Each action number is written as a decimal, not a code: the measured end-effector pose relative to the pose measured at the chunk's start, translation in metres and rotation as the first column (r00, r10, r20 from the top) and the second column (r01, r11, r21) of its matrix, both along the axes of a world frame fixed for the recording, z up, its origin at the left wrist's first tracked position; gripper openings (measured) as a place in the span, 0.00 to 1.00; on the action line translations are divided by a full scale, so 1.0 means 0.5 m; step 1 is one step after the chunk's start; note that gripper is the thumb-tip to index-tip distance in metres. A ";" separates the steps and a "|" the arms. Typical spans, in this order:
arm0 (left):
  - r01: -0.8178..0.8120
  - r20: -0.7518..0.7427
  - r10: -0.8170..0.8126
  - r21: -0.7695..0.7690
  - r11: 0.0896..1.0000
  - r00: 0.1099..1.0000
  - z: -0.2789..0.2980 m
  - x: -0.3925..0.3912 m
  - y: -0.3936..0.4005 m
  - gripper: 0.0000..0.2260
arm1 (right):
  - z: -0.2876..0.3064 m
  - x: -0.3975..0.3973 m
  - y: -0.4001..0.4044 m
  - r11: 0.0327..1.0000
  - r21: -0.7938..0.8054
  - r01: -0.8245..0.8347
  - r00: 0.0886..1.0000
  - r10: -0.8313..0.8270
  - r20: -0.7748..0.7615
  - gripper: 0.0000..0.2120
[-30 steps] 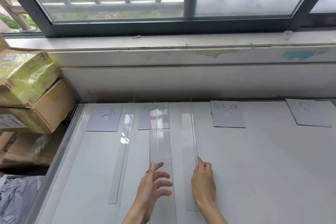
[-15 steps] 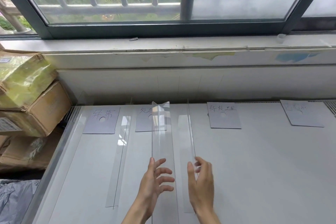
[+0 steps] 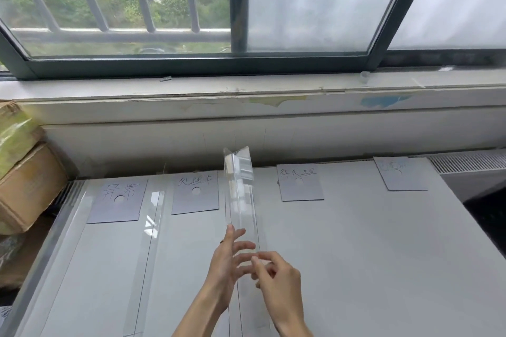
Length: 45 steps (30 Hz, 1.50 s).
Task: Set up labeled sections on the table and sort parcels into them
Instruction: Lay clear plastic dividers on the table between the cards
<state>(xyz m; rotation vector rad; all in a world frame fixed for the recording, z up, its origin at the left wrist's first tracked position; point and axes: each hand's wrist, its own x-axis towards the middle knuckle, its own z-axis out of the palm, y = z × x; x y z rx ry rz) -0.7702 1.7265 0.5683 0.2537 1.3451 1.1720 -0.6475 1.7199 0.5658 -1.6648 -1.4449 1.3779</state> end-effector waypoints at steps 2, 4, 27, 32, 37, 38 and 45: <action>-0.003 0.017 0.002 0.007 1.000 1.000 0.007 0.027 0.019 0.24 | 0.009 0.029 0.019 1.000 0.024 -0.004 1.000 0.003 0.019 0.03; -0.007 0.031 0.007 0.005 1.000 0.999 0.010 0.059 0.037 0.24 | 0.013 0.062 0.040 0.998 0.065 0.007 1.000 -0.009 0.027 0.06; -0.098 -0.104 0.086 -0.125 0.987 0.991 -0.055 0.349 0.098 0.21 | -0.148 0.507 0.301 0.986 0.152 0.064 0.892 -0.125 0.434 0.14; -0.098 -0.128 0.079 -0.150 0.984 0.989 -0.067 0.364 0.097 0.20 | -0.172 0.510 0.291 0.992 0.122 0.017 0.871 -0.074 0.486 0.16; -0.084 -0.127 0.065 -0.149 0.985 0.990 -0.067 0.371 0.105 0.17 | -0.183 0.516 0.277 0.992 0.120 -0.028 0.842 -0.042 0.538 0.18; -0.077 -0.130 0.058 -0.149 0.986 0.990 -0.067 0.372 0.107 0.17 | -0.184 0.515 0.276 0.993 0.114 -0.031 0.838 -0.036 0.545 0.18; -0.039 -0.180 0.011 -0.152 0.988 0.984 -0.062 0.377 0.104 0.13 | -0.182 0.516 0.272 0.996 0.087 -0.027 0.818 -0.028 0.574 0.23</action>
